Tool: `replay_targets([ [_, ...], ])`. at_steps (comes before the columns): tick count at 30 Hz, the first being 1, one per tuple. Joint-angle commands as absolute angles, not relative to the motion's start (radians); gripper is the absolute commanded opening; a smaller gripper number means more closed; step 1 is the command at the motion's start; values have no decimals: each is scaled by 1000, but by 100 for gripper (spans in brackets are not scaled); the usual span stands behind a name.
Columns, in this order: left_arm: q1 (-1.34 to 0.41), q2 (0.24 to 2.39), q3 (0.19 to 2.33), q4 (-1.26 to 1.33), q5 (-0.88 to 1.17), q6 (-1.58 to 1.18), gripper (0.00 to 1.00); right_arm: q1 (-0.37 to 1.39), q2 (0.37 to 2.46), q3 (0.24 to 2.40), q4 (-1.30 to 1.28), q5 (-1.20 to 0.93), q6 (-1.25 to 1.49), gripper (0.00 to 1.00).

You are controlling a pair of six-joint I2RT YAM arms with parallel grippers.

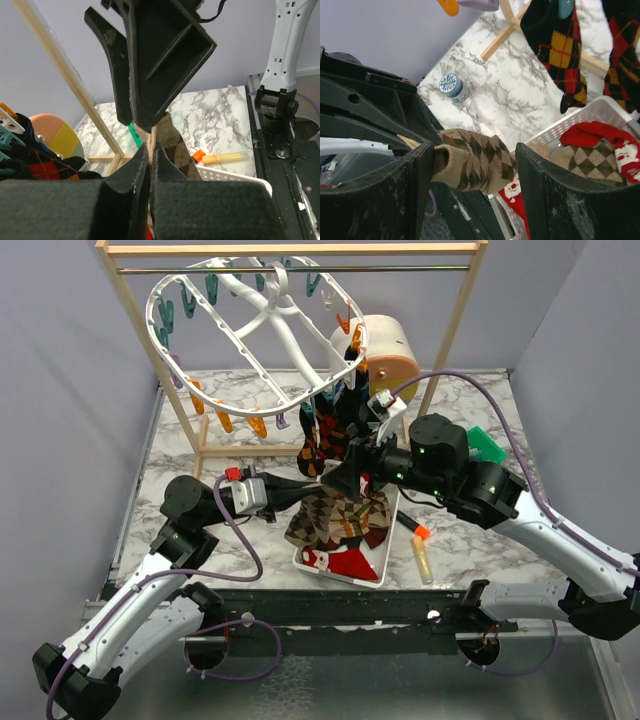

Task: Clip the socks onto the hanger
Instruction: Pick up the sock from the bin.

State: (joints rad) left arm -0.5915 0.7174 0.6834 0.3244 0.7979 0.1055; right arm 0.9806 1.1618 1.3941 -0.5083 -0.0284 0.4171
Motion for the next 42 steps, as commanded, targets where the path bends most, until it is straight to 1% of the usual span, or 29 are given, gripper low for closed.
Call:
replay_targets([
  [1,-597,686,663,327,838,160,0,985,1192,1443,-577,-105,439,69],
  [10,-597,668,642,324,840,188,0,985,1222,1467,-646,-146,429,57],
  [16,-597,667,643,322,831,198,0,985,1243,1488,-688,-196,425,56],
  [19,-598,669,643,322,831,198,0,985,1258,1495,-702,-219,425,53],
  [21,-598,671,644,322,831,192,0,985,1264,1493,-699,-226,429,48],
  [22,-598,674,645,322,834,187,0,985,1263,1489,-694,-221,432,41],
  [27,-598,668,643,321,833,171,0,985,1241,1462,-661,-147,431,20],
  [28,-598,666,642,322,830,164,3,985,1232,1453,-646,-135,428,15],
  [29,-598,667,641,322,825,157,11,984,1223,1444,-629,-125,423,11],
  [30,-598,666,639,321,820,147,20,985,1211,1432,-613,-118,419,7],
  [32,-598,666,639,322,807,118,35,985,1185,1403,-577,-98,419,1],
  [39,-598,638,619,322,738,40,60,985,1085,1290,-437,-62,400,0],
  [42,-598,644,630,322,717,4,81,985,1047,1250,-389,-24,400,0],
])
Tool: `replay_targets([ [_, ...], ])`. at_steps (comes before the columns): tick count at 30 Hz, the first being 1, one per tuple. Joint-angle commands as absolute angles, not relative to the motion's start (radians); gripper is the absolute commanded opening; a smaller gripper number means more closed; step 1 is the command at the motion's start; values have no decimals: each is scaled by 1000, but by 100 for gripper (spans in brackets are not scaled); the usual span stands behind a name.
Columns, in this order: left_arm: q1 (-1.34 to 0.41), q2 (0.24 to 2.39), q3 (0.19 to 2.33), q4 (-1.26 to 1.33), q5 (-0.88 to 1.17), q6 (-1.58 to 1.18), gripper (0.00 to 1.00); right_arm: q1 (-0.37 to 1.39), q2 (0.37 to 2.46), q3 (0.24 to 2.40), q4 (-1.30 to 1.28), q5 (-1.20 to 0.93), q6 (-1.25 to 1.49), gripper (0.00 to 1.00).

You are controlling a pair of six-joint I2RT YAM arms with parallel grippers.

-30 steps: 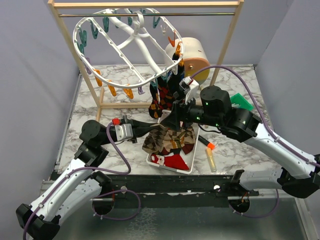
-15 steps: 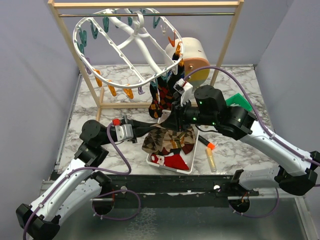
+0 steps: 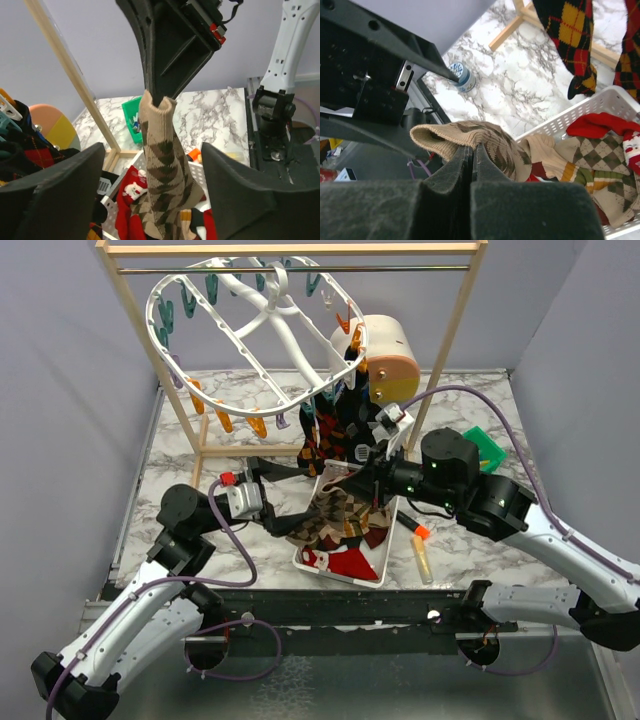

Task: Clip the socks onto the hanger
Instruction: Pick up the sock from the bin.

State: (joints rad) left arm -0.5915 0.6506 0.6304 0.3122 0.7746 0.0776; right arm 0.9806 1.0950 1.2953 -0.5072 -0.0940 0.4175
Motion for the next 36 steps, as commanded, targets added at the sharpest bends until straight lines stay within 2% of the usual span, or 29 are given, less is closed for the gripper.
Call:
replay_targets([
  [1,-598,650,638,322,716,-26,91,985,1036,1236,-369,-16,399,0],
  [2,-598,657,648,322,716,-45,98,985,1024,1222,-348,-12,399,0],
  [3,-598,667,657,323,714,-65,99,985,1016,1211,-330,-8,399,1],
  [15,-598,668,675,339,532,-326,99,984,967,1136,-214,-4,369,0],
  [24,-598,724,716,209,483,-242,99,985,980,1147,-262,42,366,0],
  [30,-598,746,742,212,480,-221,99,985,1008,1157,-273,28,363,0],
  [36,-598,755,756,230,527,-196,93,984,1023,1164,-266,20,352,0],
])
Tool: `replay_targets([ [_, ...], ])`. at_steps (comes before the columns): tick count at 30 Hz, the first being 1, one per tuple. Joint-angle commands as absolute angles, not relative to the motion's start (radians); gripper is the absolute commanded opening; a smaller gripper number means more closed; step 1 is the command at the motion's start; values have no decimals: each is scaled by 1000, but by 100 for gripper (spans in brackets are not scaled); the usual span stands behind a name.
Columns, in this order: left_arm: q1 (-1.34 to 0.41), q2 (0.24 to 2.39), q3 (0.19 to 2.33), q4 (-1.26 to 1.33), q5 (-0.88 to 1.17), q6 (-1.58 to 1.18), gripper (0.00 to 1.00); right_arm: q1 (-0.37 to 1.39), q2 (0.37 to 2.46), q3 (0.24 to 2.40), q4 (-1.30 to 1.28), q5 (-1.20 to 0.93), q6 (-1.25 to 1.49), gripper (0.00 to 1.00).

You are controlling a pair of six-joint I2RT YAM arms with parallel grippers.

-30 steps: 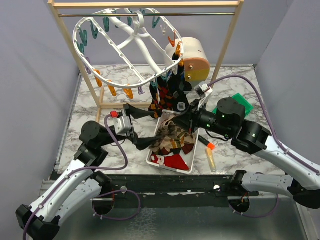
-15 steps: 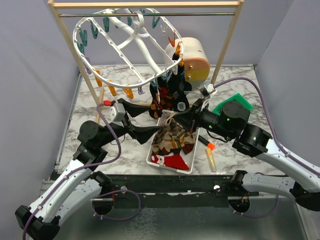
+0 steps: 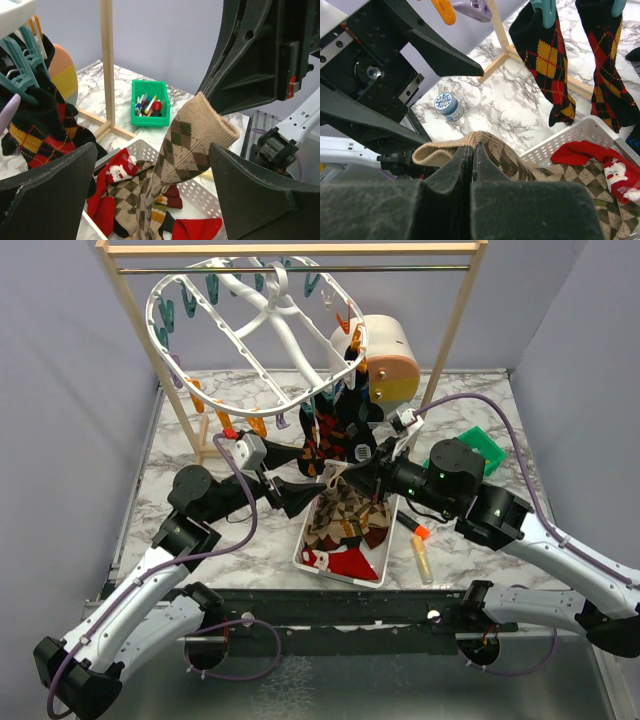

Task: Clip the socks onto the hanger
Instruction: Pick up the sock from the bin.

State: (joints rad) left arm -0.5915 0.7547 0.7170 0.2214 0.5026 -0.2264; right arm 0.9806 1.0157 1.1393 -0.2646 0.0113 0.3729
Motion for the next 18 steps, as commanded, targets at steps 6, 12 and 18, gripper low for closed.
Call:
replay_targets([
  [6,-598,770,773,232,588,-163,92,984,1050,1193,-293,8,337,0],
  [12,-604,816,789,236,706,-123,92,985,1086,1248,-363,-73,276,0],
  [18,-632,832,794,242,725,-73,85,985,1101,1279,-402,-160,235,0],
])
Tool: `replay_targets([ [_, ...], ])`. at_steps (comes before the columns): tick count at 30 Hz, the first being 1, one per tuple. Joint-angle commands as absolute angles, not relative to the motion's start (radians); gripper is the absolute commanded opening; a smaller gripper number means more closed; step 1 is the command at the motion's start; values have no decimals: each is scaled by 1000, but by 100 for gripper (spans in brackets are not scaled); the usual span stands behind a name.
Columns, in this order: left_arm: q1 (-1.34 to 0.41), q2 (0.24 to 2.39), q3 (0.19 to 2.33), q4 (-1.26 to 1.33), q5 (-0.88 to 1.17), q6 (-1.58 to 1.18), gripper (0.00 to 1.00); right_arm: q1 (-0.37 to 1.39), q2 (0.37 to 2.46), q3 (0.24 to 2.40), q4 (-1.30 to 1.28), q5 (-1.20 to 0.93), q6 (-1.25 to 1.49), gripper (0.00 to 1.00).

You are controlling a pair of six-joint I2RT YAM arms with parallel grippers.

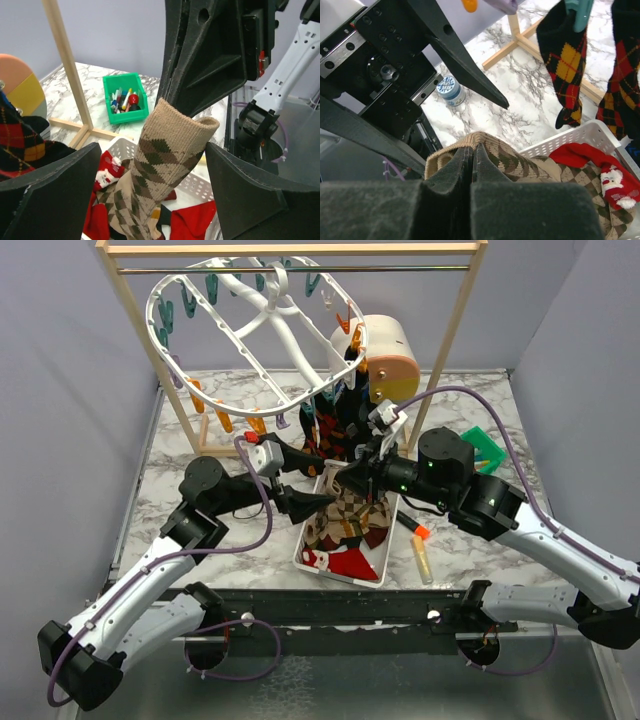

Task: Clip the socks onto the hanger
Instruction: Pick up the sock from the bin.

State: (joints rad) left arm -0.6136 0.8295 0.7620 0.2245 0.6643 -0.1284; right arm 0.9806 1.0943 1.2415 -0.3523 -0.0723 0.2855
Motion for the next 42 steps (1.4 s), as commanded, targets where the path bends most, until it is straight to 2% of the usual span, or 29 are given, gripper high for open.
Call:
replay_targets([
  [1,-634,833,794,243,724,-66,83,985,1102,1282,-407,-169,230,0],
  [6,-642,849,810,248,722,-42,72,985,1113,1297,-433,-192,211,0],
  [14,-646,829,820,229,720,8,69,985,1110,1308,-478,-193,185,0],
  [23,-647,779,796,156,745,118,70,984,1095,1313,-502,-191,170,0],
  [29,-652,811,814,154,773,121,55,985,1100,1317,-489,-216,169,0],
  [34,-659,815,815,133,759,144,50,984,1098,1323,-489,-228,165,0],
  [42,-662,819,830,115,755,164,26,985,1090,1325,-508,-219,158,0],
])
